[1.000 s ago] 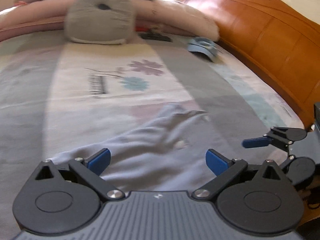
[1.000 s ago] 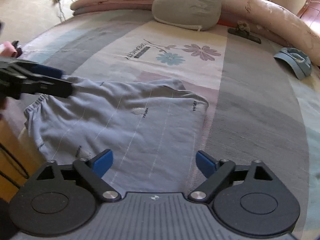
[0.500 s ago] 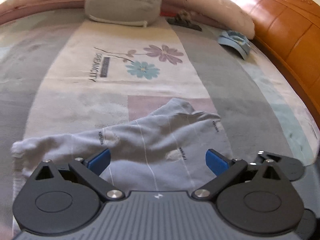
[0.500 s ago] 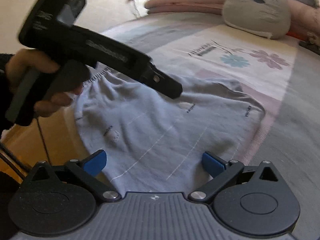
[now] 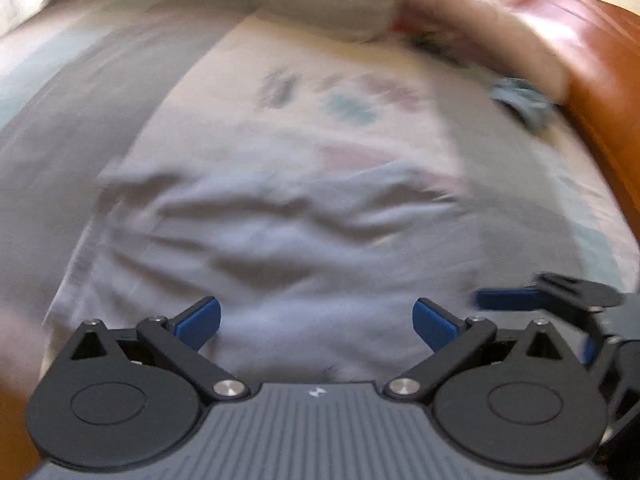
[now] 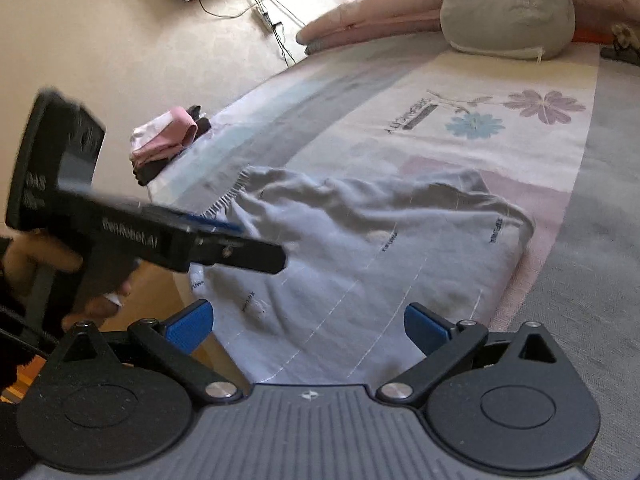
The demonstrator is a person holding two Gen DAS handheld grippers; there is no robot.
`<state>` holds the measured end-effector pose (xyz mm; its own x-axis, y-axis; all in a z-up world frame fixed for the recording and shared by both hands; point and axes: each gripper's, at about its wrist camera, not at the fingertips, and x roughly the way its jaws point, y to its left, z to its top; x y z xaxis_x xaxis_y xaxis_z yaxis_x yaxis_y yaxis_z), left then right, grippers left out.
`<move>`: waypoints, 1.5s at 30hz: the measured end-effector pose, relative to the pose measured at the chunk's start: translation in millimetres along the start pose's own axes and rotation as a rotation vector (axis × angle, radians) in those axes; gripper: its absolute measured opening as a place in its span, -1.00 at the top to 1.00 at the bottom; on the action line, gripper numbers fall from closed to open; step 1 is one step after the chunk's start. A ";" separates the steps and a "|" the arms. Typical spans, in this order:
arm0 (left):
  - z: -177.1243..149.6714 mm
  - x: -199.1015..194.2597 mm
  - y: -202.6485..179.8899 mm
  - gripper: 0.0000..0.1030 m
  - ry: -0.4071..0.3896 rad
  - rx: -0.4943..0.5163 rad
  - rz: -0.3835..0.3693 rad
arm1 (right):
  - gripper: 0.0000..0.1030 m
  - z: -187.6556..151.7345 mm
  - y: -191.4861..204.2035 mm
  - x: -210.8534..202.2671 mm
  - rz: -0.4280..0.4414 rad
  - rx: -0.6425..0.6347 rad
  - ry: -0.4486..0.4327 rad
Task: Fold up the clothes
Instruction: 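Position both open tools over the folded grey sweatpants bundle, then roll the left tool and lower it onto the folded sweatpants edge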
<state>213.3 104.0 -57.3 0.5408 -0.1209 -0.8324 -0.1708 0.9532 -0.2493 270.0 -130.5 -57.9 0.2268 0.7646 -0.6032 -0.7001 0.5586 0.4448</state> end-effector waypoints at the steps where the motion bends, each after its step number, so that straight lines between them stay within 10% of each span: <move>1: -3.5 -0.6 10.6 -0.95 -0.007 -0.033 -0.019 | -1.00 -0.8 -2.2 5.2 -0.025 0.011 0.019; 12: 38.9 -37.0 99.1 -0.97 -0.063 0.051 -0.099 | -1.00 3.8 6.5 -12.7 -0.254 0.203 -0.051; 20: 42.3 -13.3 164.8 -0.96 0.046 -0.052 -0.227 | -1.00 20.9 21.4 -3.4 -0.318 0.320 -0.117; 37: 81.0 33.7 178.0 -0.97 0.197 -0.034 -0.561 | -1.00 38.8 52.4 11.5 -0.432 0.314 -0.153; 45: 84.3 44.6 201.2 -0.98 0.247 -0.216 -0.663 | -1.00 38.8 59.6 0.7 -0.444 0.333 -0.192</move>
<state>272.5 313.8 -102.9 0.3901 -0.7355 -0.5539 -0.0447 0.5858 -0.8092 254.8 -84.2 -6.1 0.5903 0.4616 -0.6621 -0.2665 0.8858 0.3800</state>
